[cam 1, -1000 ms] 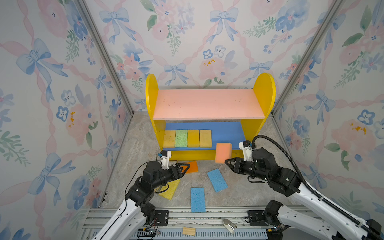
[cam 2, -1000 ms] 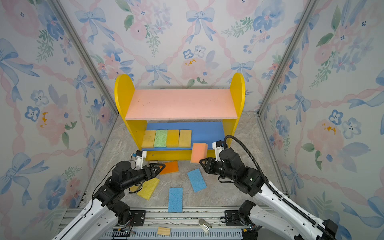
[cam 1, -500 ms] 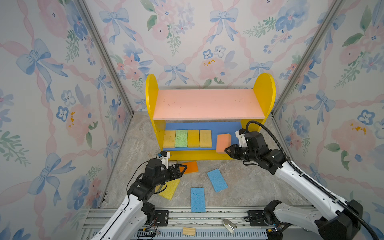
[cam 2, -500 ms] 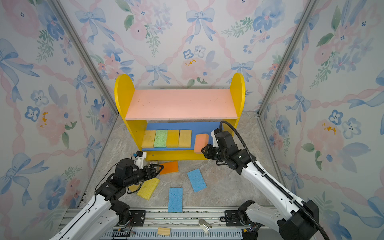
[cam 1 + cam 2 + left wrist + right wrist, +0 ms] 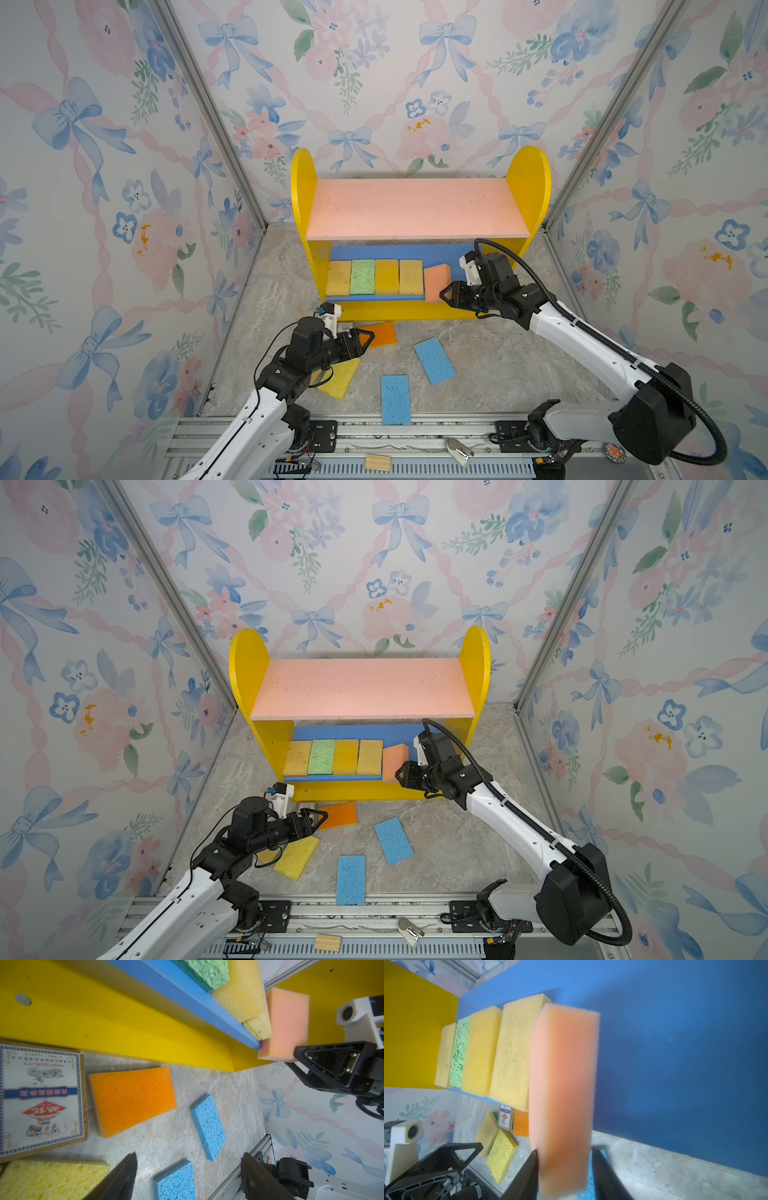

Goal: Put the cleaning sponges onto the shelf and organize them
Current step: 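Carry the pink sponge with the right gripper onto the blue shelf, then lower the pink sponge beside the pale yellow sponge and push it into line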

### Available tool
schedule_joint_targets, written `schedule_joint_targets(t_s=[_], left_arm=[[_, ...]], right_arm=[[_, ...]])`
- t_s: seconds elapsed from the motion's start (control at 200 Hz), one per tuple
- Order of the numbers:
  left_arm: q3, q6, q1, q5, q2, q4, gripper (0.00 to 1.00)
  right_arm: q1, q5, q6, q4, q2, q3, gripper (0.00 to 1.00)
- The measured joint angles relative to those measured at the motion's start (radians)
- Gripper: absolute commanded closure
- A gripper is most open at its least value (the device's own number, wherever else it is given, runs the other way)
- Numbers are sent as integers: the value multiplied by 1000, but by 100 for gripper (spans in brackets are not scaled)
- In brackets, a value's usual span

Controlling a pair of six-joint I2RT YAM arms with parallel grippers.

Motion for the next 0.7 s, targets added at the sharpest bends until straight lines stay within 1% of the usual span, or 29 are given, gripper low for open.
schedule_joint_targets(t_s=[0.125,0.255,0.43,0.565,0.7], left_arm=[[0,1,2,6,0,0,20],[0,5,6,6,0,0,20],[0,7,6,6,0,0,20],[0,7,6,10,0,0,20],[0,7,11,13,0,0,20]], right_arm=[[-2,13,-2,0,0,0,36],[-4,29,-9,0,0,0,31],[-4,79,0,-2,0,0,23],[-4,90,5,-2,-16,-5,20],[-4,100,5,-3,-64,-14,21]])
